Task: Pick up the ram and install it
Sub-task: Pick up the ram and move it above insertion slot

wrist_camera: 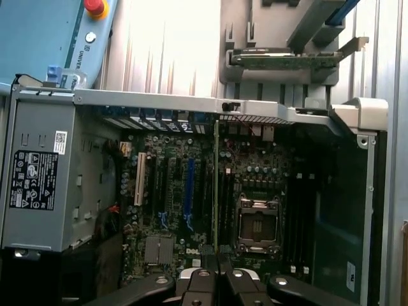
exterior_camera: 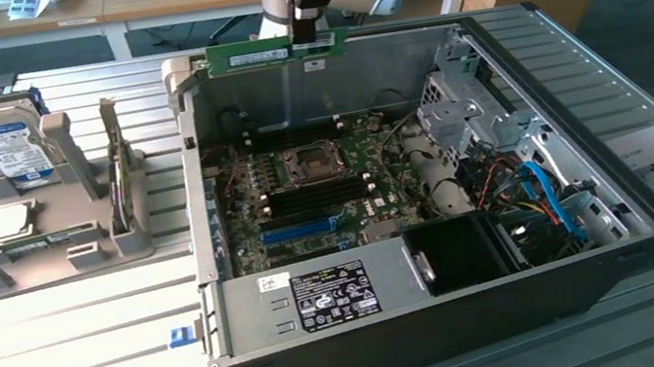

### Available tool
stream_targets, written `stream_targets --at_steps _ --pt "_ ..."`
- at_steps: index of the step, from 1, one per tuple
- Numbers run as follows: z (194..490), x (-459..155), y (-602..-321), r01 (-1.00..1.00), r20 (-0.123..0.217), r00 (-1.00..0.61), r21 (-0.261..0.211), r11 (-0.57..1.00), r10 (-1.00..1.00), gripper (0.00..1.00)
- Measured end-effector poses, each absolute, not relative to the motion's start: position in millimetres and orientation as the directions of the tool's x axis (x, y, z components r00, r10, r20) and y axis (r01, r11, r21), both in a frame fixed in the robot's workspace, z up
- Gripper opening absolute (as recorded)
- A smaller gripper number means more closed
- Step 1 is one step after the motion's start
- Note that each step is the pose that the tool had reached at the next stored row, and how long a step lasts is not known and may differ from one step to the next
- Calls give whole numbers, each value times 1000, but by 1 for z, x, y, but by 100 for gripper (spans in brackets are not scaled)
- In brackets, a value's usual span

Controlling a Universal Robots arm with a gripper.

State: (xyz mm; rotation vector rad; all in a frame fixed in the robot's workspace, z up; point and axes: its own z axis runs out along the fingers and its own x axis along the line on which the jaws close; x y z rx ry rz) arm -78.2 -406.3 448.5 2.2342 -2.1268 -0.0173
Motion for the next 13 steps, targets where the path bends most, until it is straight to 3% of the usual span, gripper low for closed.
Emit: stream_targets --at_steps 13 --pt "448 -78 -410 -998 30 50 32 -49 -998 12"
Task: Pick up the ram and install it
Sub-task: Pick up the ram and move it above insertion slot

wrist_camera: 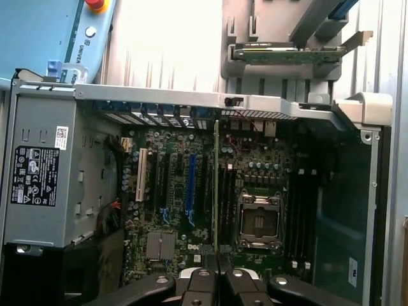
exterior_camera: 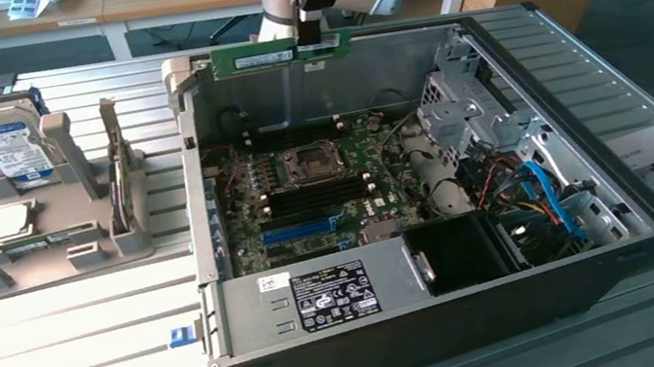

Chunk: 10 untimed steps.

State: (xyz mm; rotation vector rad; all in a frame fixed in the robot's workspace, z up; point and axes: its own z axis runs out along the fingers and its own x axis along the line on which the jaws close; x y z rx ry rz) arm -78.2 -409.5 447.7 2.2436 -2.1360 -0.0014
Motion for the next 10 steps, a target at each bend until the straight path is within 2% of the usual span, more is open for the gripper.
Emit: stream_targets --at_steps 10 --pt "447 -78 -411 -999 28 49 24 -48 -998 12"
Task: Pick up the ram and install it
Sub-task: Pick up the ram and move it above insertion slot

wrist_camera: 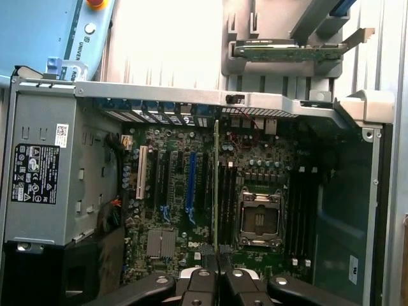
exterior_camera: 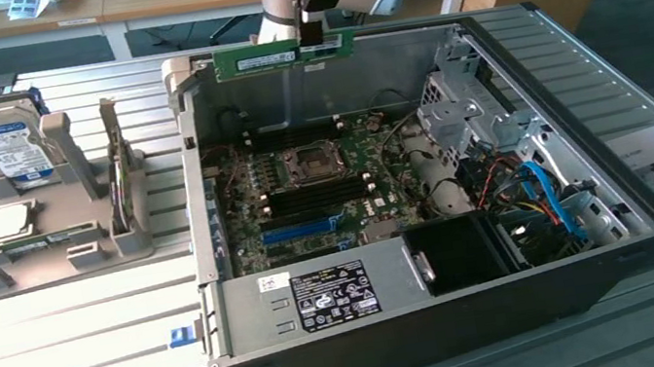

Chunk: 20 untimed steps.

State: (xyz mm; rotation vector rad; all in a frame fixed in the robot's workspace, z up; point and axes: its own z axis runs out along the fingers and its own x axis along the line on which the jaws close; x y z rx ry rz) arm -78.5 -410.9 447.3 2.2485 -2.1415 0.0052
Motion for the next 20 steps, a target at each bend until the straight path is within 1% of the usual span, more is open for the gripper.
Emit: stream_targets --at_steps 11,15,20 --pt "444 -79 -412 -999 28 49 21 -48 -998 12" --pt "440 -79 -412 -999 18 49 17 -48 -999 12" --pt "431 -79 -412 -999 16 49 17 -48 -999 12"
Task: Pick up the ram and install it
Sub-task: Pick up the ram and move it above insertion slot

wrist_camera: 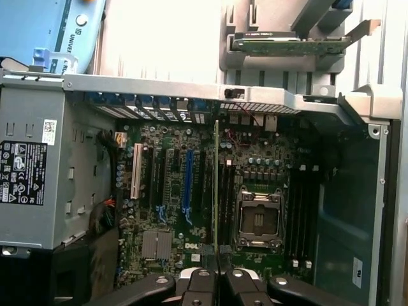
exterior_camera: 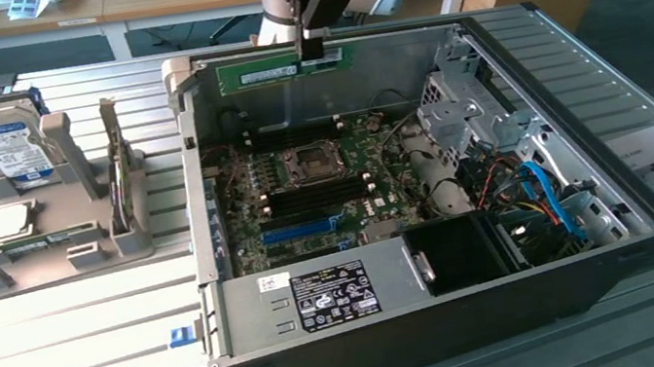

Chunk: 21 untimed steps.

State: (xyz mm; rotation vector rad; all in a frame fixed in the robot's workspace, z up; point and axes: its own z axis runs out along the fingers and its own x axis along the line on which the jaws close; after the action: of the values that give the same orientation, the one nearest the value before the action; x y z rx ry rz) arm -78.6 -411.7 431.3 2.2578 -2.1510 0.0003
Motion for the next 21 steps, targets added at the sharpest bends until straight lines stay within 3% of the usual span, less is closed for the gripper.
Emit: stream_targets --at_steps 21 --pt "393 -79 -412 -999 16 48 17 -48 -999 12"
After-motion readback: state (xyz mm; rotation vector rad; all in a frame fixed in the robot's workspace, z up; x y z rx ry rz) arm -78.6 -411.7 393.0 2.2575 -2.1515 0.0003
